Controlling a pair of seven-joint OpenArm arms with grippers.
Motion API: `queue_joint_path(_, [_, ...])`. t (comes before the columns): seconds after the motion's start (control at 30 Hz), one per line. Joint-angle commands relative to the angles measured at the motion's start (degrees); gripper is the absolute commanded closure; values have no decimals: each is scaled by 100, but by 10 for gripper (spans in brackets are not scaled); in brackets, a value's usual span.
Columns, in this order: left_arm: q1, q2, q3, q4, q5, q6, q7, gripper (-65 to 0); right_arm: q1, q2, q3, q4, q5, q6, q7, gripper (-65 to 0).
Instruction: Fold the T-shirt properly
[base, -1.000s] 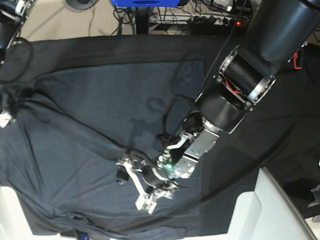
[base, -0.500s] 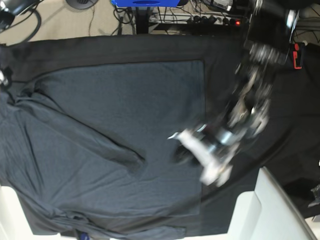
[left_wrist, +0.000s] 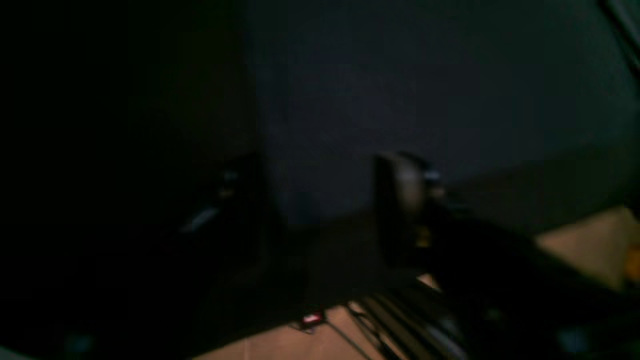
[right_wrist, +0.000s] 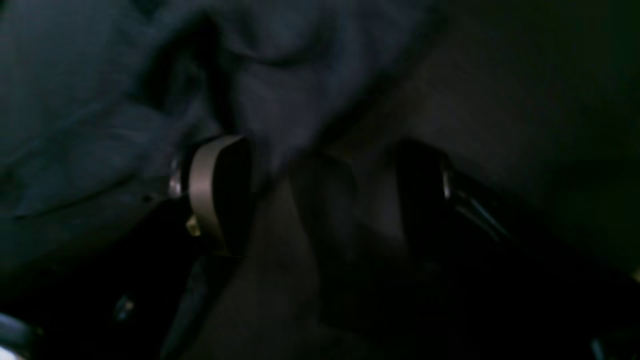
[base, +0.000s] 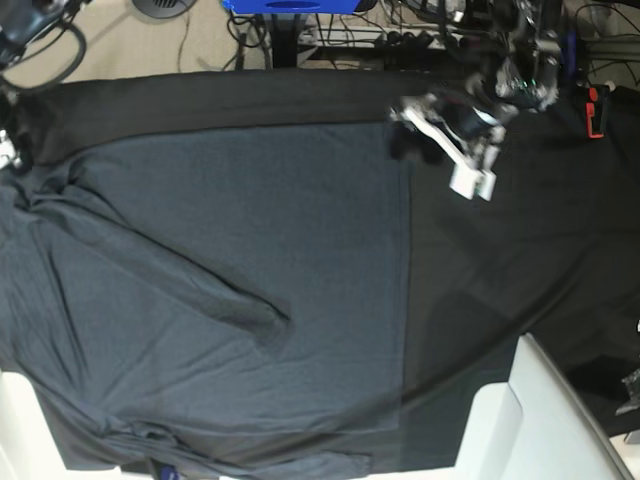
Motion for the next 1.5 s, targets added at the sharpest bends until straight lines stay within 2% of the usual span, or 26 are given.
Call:
queue_joint_path(0.0, [17, 12, -29, 96, -43, -91, -89, -431, 79, 127, 9, -90, -6, 44, -74, -438])
queue_joint_path(0.07, [105, 47, -3, 69, -43, -266, -89, -528, 194, 267, 9, -433, 3, 62, -56, -435])
queue_joint_path(0.13, [140, 73, 41, 34, -43, -389, -89, -583, 290, 364, 79, -696, 3, 71, 85, -434])
queue_joint_path(0.23, [149, 170, 6, -28, -43, -389, -89, -587, 317, 470, 141, -881, 3, 71, 366, -434])
queue_joint_path(0.53, [237, 196, 41, -107, -43, -389, -81, -586, 431, 681, 167, -1347, -6, 62, 542, -432])
queue_joint_path(0.63, [307, 205, 6, -230, -43, -389, -81, -586, 440, 681, 141, -1576, -6, 62, 876, -432])
queue_joint_path(0.8, [430, 205, -29, -256, -43, -389, -107, -586, 448, 681, 141, -1663, -6, 62, 955, -423])
queue_joint_path(0.93, [465, 240, -29, -256, -43, -398, -116, -586, 475, 681, 159, -1672, -6, 62, 973, -279])
queue_joint_path(1.13, [500, 530, -310, -265, -43, -398, -116, -586, 475, 681, 167, -1672, -6, 62, 973, -24])
queue_joint_path(1.17, [553, 557, -390, -265, -43, -407, -116, -586, 475, 681, 167, -1672, -6, 62, 973, 0])
queue_joint_path(1.47, [685, 820, -539, -326, -43, -407, -125, -596, 475, 681, 167, -1672, -6, 53, 964, -5])
